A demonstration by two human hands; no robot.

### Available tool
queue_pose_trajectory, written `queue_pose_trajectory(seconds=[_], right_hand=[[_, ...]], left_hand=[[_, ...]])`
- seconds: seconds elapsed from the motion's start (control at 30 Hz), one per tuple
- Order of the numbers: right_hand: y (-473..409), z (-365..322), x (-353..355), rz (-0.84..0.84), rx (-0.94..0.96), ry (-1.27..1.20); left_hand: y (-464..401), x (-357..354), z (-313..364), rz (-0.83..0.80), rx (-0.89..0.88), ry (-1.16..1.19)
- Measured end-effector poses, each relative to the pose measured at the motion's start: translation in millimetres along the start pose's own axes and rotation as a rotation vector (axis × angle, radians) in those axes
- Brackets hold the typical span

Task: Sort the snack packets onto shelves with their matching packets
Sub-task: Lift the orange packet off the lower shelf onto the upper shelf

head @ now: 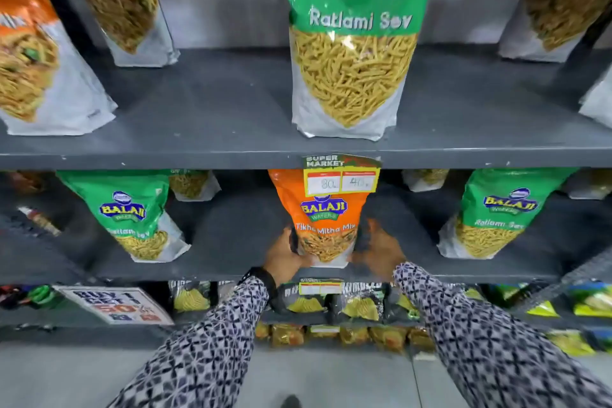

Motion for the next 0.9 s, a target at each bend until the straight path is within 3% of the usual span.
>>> queue_pose_trajectory(seconds=[0.2,0.37,0.7,0.9], right_hand=[[-23.8,0.0,-11.9,-0.086,-0.006,-0.003],[-17.6,-2.6,-21.9,0.016,0.099,-0.008],[72.0,-3.6,-44.5,-0.078,0.158,0.052],[139.4,-10.8,-60.0,-0.084,0.32,-0.061]], left_hand=[[-24.4,-1.8,-6.1,-0.025,0.031,-0.073],[-13.4,-7.5,-8.5,-0.006,-0.017,-0.125],[100.2,-27.7,-25.9,0.012,-0.062,-0.029],[187.6,-40.4,-26.1,0.118,-0.146,0.012]])
Point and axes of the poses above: each hand's wrist, its own y-axis away from the middle knuckle, its own x-axis out of the back of the hand, z = x × y, the point moved 1 cm from there along -y, towards the middle knuckle, and after that the axes turned 14 degrees about -z, right-handed, at the moved point
